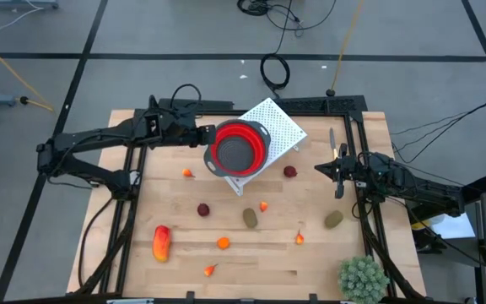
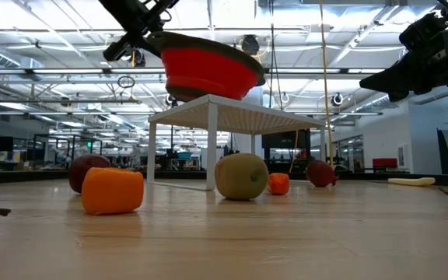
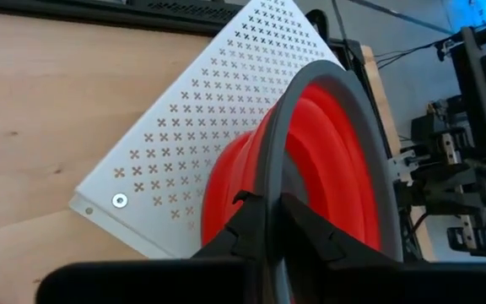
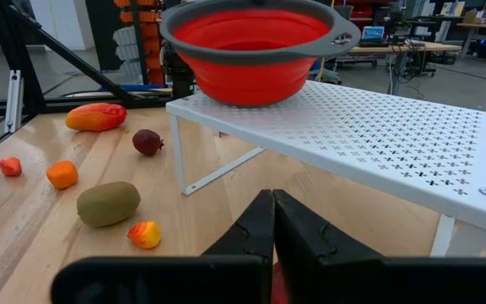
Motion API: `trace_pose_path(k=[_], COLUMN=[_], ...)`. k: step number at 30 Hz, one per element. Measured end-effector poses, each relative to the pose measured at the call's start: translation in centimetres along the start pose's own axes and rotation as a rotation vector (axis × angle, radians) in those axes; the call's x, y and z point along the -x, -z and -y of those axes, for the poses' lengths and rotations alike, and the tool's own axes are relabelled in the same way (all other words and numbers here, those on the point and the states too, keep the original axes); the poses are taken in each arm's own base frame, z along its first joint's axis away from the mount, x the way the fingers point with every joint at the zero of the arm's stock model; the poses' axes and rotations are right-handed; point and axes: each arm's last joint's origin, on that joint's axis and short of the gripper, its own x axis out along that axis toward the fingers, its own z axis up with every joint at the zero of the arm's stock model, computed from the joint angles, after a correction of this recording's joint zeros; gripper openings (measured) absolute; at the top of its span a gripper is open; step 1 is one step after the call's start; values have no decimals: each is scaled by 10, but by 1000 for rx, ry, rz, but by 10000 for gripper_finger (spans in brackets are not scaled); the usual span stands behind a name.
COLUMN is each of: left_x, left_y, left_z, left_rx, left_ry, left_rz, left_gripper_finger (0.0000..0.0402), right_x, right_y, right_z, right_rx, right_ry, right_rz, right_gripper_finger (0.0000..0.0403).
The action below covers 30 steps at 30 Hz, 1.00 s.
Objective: Pick & Place Fruit
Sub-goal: Put the red strainer bowl on the shelf, then put the mango into the red strainer bowl on the shelf
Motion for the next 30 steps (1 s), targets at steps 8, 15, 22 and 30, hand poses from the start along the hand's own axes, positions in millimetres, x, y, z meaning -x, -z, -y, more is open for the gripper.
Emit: trace_pose_path(k=[8, 15, 22, 30], left_x=[-7, -7, -8, 12], left_y=[1, -3, -12, -30], left_z=[-1, -5, -14, -19], left_rx=[-16, -64, -76, -42], left_ry=[-21, -38, -89, -14], left_rz=[-19, -10, 4, 56], left_gripper_finger=[52, 97, 152, 189], right_x=[0, 0, 0, 0], right_y=[0, 0, 0, 0], right_z=[0, 0, 0, 0], right_rx=[0, 0, 0, 0], right_ry=[0, 0, 0, 0], right_rz=[0, 0, 0, 0], right_gripper_finger=[0, 0, 0, 0])
